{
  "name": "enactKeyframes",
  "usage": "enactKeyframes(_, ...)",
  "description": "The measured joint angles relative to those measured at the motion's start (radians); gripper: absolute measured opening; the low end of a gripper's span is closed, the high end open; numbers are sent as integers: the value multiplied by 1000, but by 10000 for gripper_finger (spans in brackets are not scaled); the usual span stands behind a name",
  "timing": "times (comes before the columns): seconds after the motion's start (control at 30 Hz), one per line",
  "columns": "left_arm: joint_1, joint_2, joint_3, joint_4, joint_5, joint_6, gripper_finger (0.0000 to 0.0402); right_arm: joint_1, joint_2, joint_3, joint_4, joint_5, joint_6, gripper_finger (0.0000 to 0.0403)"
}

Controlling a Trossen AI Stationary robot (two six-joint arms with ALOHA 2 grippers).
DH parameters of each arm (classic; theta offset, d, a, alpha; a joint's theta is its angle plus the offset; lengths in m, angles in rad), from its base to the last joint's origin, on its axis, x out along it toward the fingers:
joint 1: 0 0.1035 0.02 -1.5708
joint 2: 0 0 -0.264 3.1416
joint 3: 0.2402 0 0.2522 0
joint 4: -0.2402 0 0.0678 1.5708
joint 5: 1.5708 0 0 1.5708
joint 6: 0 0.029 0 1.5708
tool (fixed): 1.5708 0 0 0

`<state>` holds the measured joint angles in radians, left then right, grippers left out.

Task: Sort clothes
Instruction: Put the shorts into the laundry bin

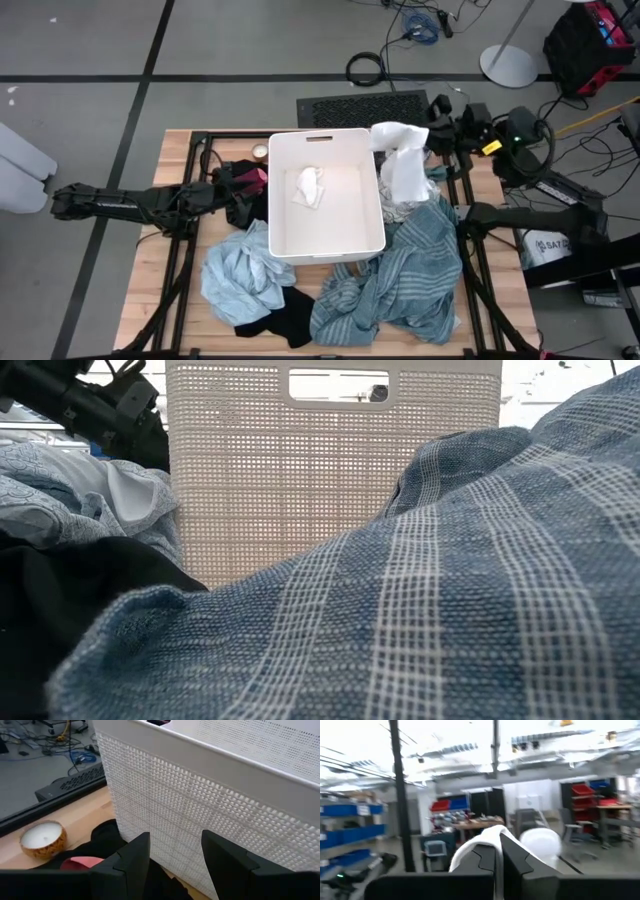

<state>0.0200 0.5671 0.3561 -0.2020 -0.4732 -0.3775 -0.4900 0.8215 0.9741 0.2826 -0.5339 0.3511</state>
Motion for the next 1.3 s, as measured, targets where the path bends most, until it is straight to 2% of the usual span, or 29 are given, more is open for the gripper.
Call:
enactKeyframes(0.37,0,0,0,-16,-2,17,188,105,233,0,248,12,4,0)
enactKeyframes(0.67,0,0,0,-16,-2,17,188,129,423,72,256,13,-14,0)
enactKeyframes(1.1,0,0,-1,-16,-3,18,188,160,585,243,-123,10,-118,0)
enactKeyframes(1.3,0,0,-1,-16,-3,18,188,170,641,340,-298,11,-224,0)
